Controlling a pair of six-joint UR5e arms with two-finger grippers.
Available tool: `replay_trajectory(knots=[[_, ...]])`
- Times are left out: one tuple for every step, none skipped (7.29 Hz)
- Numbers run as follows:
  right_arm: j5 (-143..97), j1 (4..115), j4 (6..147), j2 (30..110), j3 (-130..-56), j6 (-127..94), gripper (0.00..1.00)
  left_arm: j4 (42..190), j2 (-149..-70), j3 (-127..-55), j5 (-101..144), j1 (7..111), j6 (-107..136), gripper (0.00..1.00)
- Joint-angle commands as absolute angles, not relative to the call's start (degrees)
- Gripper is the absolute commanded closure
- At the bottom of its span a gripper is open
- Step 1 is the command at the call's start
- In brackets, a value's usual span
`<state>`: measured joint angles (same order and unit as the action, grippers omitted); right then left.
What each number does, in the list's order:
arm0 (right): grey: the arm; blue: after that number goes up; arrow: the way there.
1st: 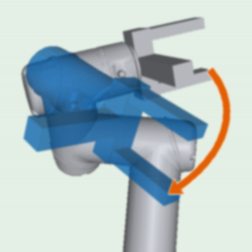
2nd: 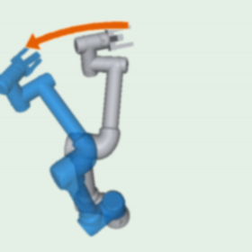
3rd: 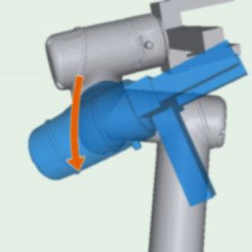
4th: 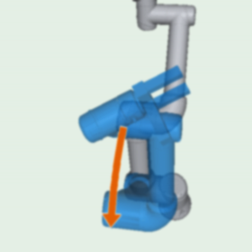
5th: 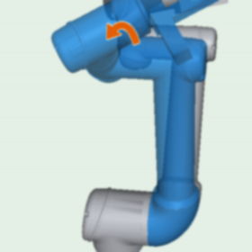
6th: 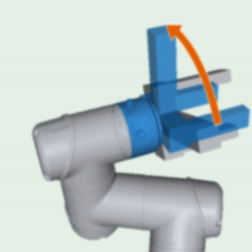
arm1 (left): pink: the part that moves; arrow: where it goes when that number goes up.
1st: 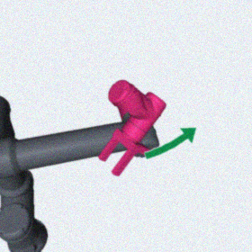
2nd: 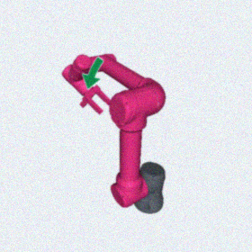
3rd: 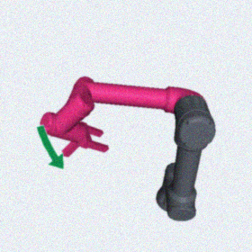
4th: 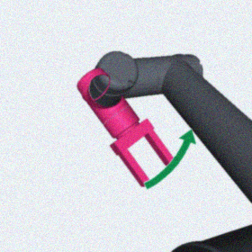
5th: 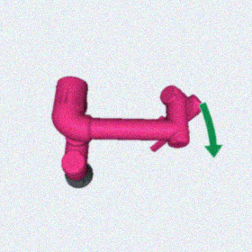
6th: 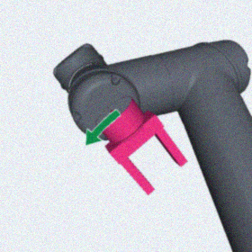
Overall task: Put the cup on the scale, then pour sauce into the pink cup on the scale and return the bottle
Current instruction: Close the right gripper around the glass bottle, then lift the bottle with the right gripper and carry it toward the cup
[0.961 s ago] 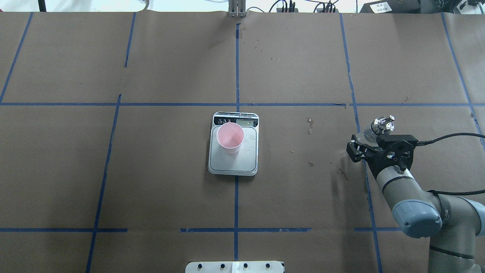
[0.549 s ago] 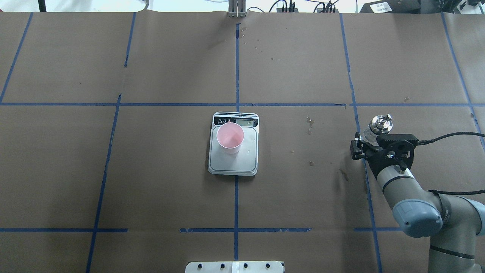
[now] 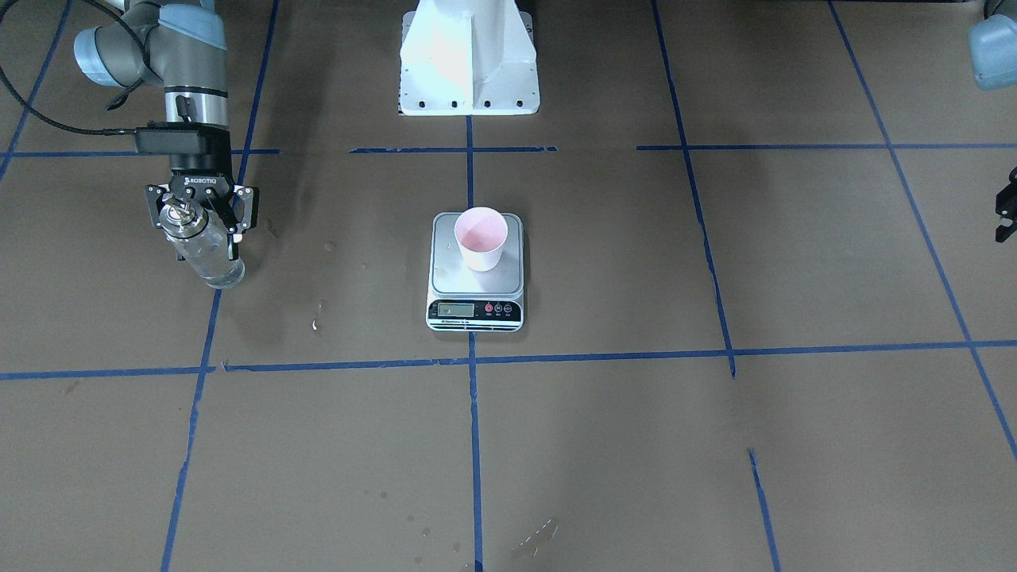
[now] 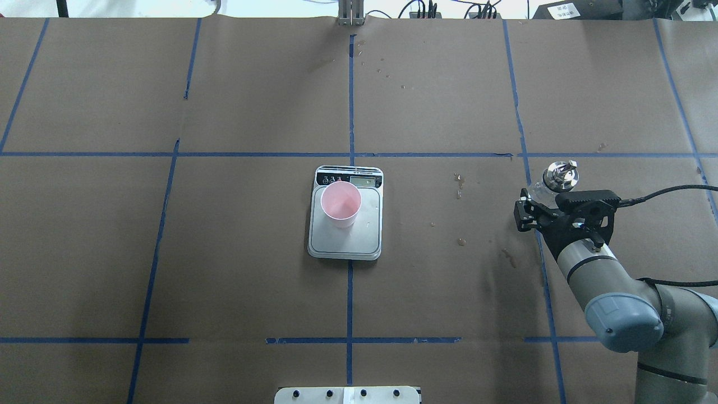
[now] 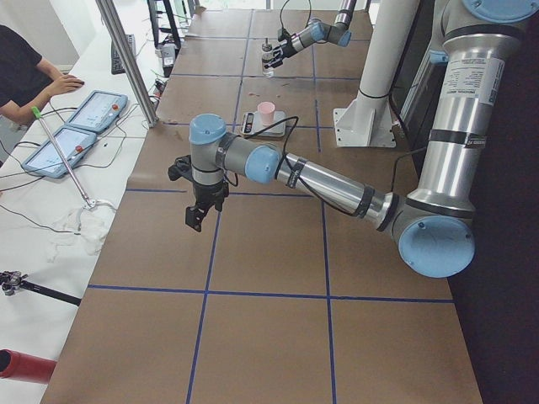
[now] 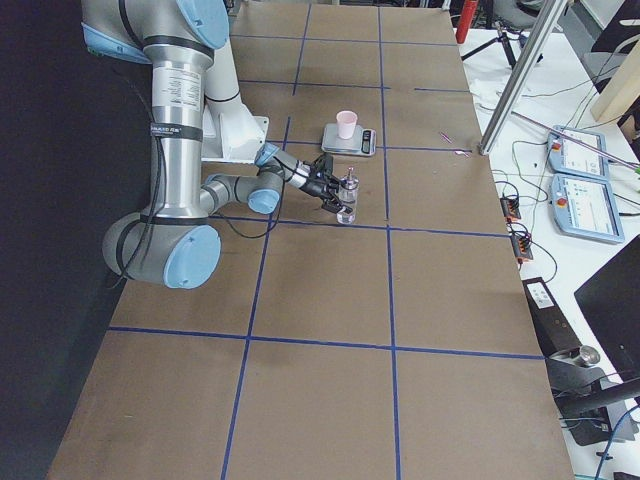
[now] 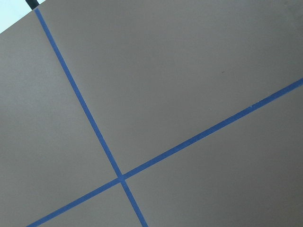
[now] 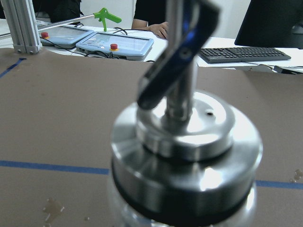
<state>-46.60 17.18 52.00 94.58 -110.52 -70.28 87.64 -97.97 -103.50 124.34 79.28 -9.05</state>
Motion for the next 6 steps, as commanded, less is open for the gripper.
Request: replay_trajectory(knots=[[-45.0, 17.5, 53.4, 94.6, -113.6, -59.3, 1.0, 87.5, -97.9, -103.5, 124.4, 79.3, -9.1, 0.0], [-43.8, 17.6, 53.1, 94.6, -113.7, -56.0, 1.0, 87.5, -97.7, -103.9, 124.4, 79.4, -9.4, 0.0], [-43.5, 17.3, 52.8, 93.1, -114.2, -54.7, 1.0, 87.5, -97.6, -103.8, 124.5, 79.4, -9.8, 0.0], [-43.3, 17.3, 52.8, 89.9, -114.0, -47.2, 1.0, 87.6, -97.0, -103.3, 124.7, 79.4, -10.5, 0.0], [-43.0, 17.5, 52.6, 86.7, -114.1, -37.5, 1.0, 88.1, -95.8, -102.4, 124.8, 79.5, -12.0, 0.0], [-43.0, 17.3, 52.8, 84.2, -114.0, -34.0, 1.0, 88.2, -95.7, -100.2, 125.1, 81.1, -14.6, 0.0]])
